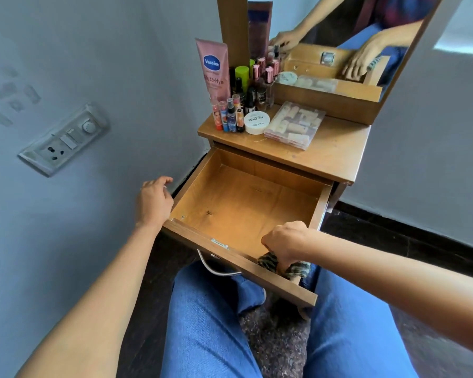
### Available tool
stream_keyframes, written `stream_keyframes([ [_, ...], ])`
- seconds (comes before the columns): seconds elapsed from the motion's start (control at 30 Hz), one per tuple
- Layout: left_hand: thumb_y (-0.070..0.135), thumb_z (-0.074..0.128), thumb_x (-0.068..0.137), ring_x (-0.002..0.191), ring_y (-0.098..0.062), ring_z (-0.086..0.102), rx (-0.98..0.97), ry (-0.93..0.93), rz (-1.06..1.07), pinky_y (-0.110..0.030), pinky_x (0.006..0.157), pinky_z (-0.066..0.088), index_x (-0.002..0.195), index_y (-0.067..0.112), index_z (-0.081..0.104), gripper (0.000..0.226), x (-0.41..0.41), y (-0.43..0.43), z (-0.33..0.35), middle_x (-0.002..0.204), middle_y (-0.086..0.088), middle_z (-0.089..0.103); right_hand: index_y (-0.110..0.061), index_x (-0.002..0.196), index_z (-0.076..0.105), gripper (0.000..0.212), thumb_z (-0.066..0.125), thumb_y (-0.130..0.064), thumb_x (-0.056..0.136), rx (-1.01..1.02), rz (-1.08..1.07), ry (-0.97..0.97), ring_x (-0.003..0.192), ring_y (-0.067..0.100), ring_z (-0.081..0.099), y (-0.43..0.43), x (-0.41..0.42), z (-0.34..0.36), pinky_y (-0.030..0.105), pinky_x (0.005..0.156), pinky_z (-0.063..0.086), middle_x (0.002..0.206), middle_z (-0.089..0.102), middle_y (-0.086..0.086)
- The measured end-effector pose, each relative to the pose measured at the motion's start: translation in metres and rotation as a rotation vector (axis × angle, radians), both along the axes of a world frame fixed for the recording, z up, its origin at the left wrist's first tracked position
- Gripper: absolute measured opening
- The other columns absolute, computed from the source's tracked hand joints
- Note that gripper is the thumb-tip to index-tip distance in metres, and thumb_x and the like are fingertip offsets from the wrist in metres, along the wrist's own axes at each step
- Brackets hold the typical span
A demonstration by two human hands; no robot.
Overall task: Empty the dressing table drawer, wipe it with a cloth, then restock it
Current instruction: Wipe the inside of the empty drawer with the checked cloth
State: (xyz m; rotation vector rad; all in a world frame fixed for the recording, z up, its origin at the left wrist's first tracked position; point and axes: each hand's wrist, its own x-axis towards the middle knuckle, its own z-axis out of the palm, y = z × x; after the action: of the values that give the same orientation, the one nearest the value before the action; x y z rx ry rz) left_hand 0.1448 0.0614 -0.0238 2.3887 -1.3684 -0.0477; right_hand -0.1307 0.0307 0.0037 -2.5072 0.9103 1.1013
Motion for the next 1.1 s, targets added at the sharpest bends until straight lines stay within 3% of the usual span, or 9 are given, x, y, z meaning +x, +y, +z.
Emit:
stream_keyframes([
  [0.1,0.000,0.045,0.093,0.112,-0.031,0.056,-0.016,0.014,0.015,-0.040,0.089,0.046,0.121,0.009,0.062,0.034,0.000,-0.001,0.000,0.118,-0.015,0.064,-0.012,0.123,0.056,0.042,0.070,-0.026,0.086,-0.115,0.018,0.065,0.100,0.021,0.061,-0.003,0.012,-0.001,0.028,0.071,0.047,0.114,0.061,0.003],
  [0.2,0.000,0.045,0.093,0.111,-0.031,0.056,-0.059,0.030,0.057,-0.040,0.087,0.046,0.121,0.010,0.062,0.034,-0.001,-0.003,-0.001,0.119,-0.014,0.065,-0.011,0.126,0.055,0.037,0.062,-0.019,0.091,-0.226,-0.049,-0.042,0.104,0.022,0.062,-0.024,0.010,0.011,0.027,0.070,0.045,0.118,0.062,0.006],
  [0.27,0.000,0.044,0.093,0.109,-0.031,0.057,-0.096,0.043,0.100,-0.039,0.086,0.047,0.122,0.010,0.062,0.036,0.000,-0.004,-0.004,0.119,-0.014,0.064,-0.014,0.123,0.055,0.045,0.071,-0.029,0.084,-0.182,-0.193,-0.281,0.098,0.020,0.062,-0.045,0.007,0.018,0.026,0.068,0.050,0.114,0.063,0.004],
  [0.37,-0.002,0.043,0.091,0.107,-0.031,0.057,-0.141,0.062,0.165,-0.038,0.083,0.047,0.125,0.011,0.059,0.039,0.002,-0.004,-0.008,0.119,-0.016,0.063,-0.019,0.119,0.054,0.044,0.072,-0.034,0.082,-0.021,-0.360,-0.751,0.100,0.018,0.062,-0.059,0.024,0.010,0.031,0.079,0.056,0.114,0.063,0.003],
  [0.57,-0.007,0.047,0.087,0.114,-0.032,0.054,-0.211,0.057,0.216,-0.038,0.095,0.042,0.130,0.007,0.053,0.046,0.006,-0.003,-0.013,0.125,-0.017,0.059,-0.012,0.129,0.053,0.042,0.064,-0.021,0.090,-0.102,-0.123,-1.141,0.112,0.025,0.055,-0.043,0.116,-0.026,0.038,0.094,0.050,0.127,0.055,0.011],
  [0.63,-0.010,0.047,0.085,0.117,-0.033,0.052,-0.262,0.062,0.230,-0.038,0.097,0.040,0.131,0.005,0.050,0.048,0.006,-0.002,-0.013,0.127,-0.018,0.057,-0.009,0.132,0.053,0.044,0.063,-0.015,0.090,-0.148,0.040,-1.159,0.115,0.030,0.052,-0.032,0.138,-0.037,0.040,0.097,0.048,0.136,0.051,0.015],
  [0.83,-0.012,0.055,0.081,0.123,-0.032,0.048,-0.266,0.025,0.164,-0.038,0.101,0.039,0.129,0.003,0.050,0.051,0.007,-0.001,-0.016,0.130,-0.017,0.055,-0.012,0.138,0.050,0.054,0.062,-0.003,0.086,-0.345,0.298,-1.054,0.089,0.026,0.054,-0.043,0.156,-0.057,0.035,0.069,0.051,0.142,0.050,0.012],
  [0.97,-0.013,0.050,0.082,0.118,-0.033,0.051,-0.205,-0.027,0.112,-0.039,0.099,0.042,0.126,0.004,0.053,0.047,0.010,-0.003,-0.019,0.124,-0.016,0.060,-0.011,0.147,0.034,0.058,0.050,-0.003,0.093,-0.437,0.208,-0.932,0.094,0.026,0.049,-0.070,0.150,-0.050,0.035,0.075,0.048,0.153,0.033,0.011],
  [1.1,-0.009,0.052,0.084,0.121,-0.029,0.050,-0.184,-0.034,0.103,-0.038,0.101,0.044,0.126,0.007,0.054,0.045,0.010,-0.001,-0.019,0.126,-0.011,0.060,-0.008,0.153,0.011,0.062,0.039,-0.002,0.097,-0.579,0.026,-0.788,0.114,0.027,0.041,-0.109,0.144,-0.040,0.032,0.086,0.046,0.161,0.007,0.007],
])
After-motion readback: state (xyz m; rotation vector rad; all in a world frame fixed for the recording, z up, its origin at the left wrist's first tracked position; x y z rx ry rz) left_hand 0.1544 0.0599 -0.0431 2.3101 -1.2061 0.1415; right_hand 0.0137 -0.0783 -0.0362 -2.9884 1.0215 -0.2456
